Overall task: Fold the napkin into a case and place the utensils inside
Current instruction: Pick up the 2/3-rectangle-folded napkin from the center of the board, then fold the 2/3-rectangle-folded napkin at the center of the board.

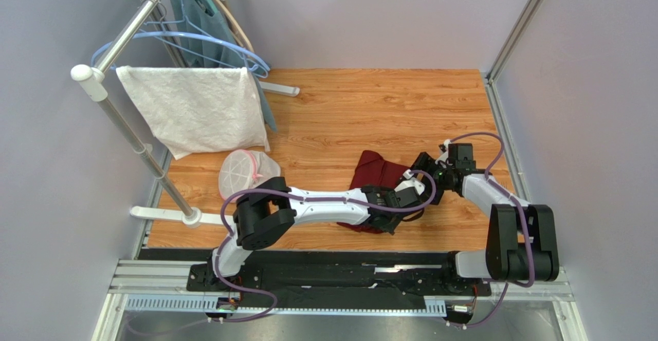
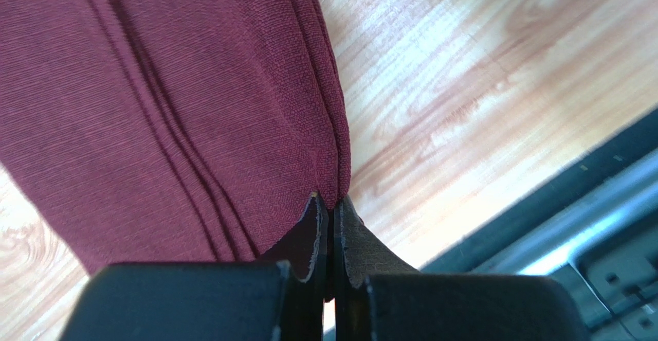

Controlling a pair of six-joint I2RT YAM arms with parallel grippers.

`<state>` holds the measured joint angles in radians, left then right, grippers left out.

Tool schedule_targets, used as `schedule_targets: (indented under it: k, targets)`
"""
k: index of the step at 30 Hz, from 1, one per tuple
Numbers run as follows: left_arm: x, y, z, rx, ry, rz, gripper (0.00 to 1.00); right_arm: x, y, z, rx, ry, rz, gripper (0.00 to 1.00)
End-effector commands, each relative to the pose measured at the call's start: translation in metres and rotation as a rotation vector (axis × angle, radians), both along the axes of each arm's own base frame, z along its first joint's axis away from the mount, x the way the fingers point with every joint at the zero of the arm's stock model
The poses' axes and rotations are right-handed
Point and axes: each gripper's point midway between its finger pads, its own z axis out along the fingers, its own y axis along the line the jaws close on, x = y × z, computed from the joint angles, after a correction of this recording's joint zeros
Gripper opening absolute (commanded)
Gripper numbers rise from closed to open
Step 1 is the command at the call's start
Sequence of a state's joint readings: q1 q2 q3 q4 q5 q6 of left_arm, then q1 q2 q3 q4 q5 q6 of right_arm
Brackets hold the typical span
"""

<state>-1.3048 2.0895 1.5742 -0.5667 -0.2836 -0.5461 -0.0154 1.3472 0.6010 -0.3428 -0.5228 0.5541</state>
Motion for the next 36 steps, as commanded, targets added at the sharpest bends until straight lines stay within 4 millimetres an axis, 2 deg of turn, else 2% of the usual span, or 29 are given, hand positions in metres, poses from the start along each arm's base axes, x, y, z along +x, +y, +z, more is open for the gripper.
schedule_targets:
  k: [1, 7, 19, 22, 23, 27, 28, 29, 34, 36]
  targets:
    - [0.001, -0.001, 0.043, -0.115, 0.026, 0.027, 0.0, 0.008, 0.008, -0.008, 0.038, -0.015, 0.018, 0.81]
    - [-0.002, 0.0, 0.058, -0.17, 0.056, 0.016, 0.0, 0.012, 0.009, -0.016, 0.053, -0.004, -0.003, 0.75]
    - [-0.008, -0.004, 0.063, -0.251, 0.103, -0.012, 0.0, 0.03, 0.008, -0.026, 0.067, 0.007, -0.064, 0.63]
    - [-0.011, -0.006, 0.066, -0.287, 0.12, -0.022, 0.0, 0.035, 0.007, -0.024, 0.056, 0.001, -0.067, 0.54]
    - [-0.01, -0.009, 0.068, -0.311, 0.123, -0.024, 0.0, 0.037, 0.005, -0.022, 0.044, -0.002, -0.068, 0.48]
    - [-0.014, -0.015, 0.073, -0.398, 0.179, -0.051, 0.0, 0.044, -0.011, -0.019, -0.069, 0.001, -0.07, 0.32]
    - [-0.016, -0.013, 0.069, -0.407, 0.199, -0.053, 0.0, 0.041, -0.013, -0.019, -0.088, 0.022, -0.063, 0.28]
    - [-0.012, -0.019, 0.072, -0.453, 0.209, -0.045, 0.0, 0.046, -0.016, -0.014, -0.107, 0.006, -0.051, 0.23]
    - [-0.016, -0.023, 0.063, -0.503, 0.281, -0.061, 0.0, 0.045, -0.029, -0.007, -0.196, 0.019, -0.052, 0.1]
    - [-0.016, -0.03, 0.066, -0.553, 0.297, -0.062, 0.0, 0.05, -0.034, 0.001, -0.227, -0.006, -0.052, 0.06]
